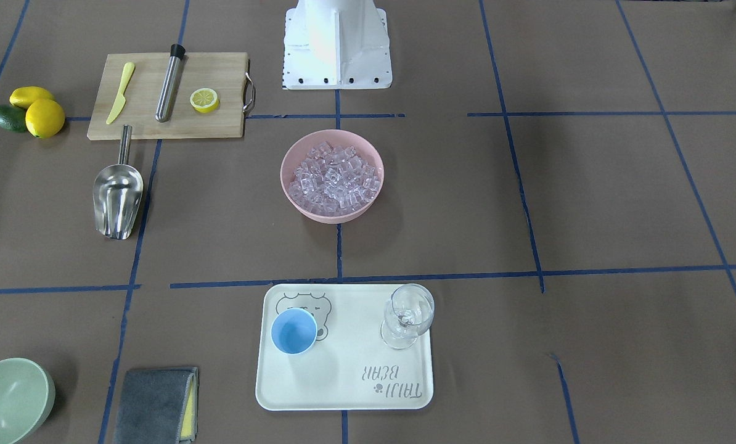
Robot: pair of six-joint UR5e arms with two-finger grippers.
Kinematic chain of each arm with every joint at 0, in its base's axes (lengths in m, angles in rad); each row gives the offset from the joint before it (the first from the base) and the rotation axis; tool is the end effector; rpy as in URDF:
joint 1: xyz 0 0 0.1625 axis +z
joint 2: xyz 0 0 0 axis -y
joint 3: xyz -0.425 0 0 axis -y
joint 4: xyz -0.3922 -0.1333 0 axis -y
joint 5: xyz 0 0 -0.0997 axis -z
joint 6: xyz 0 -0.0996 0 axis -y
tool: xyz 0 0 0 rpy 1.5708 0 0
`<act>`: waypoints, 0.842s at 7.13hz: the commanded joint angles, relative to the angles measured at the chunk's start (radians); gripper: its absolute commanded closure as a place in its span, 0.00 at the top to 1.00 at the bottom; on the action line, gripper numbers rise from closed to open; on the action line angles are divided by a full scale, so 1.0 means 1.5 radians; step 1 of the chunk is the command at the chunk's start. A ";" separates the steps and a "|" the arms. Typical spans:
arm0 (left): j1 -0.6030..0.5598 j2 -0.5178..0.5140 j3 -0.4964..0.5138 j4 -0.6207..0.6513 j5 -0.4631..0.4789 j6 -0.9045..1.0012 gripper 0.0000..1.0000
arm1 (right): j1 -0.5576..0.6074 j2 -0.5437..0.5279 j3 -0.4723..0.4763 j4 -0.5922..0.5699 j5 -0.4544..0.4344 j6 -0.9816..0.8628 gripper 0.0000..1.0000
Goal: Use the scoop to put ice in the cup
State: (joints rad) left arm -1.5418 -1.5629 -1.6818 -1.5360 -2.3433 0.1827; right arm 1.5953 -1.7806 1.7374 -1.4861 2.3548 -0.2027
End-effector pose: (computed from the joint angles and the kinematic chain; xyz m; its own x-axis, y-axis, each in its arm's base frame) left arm -0.0495 -0.4927 0.6115 0.6973 0.2484 -0.6723 -0.1583 0.9682 0.1936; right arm 0.0729 -0.4042 0.6614 0.6990 -0.2128 0.6827 0.1187 0.9760 0.1827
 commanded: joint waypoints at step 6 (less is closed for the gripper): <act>0.020 -0.119 -0.006 -0.007 -0.008 -0.004 1.00 | -0.009 0.027 0.025 -0.001 0.005 0.043 1.00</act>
State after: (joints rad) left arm -1.5229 -1.6871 -1.6893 -1.5446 -2.3538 0.1762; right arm 1.5849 -1.7503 1.7549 -1.4868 2.3570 -0.1696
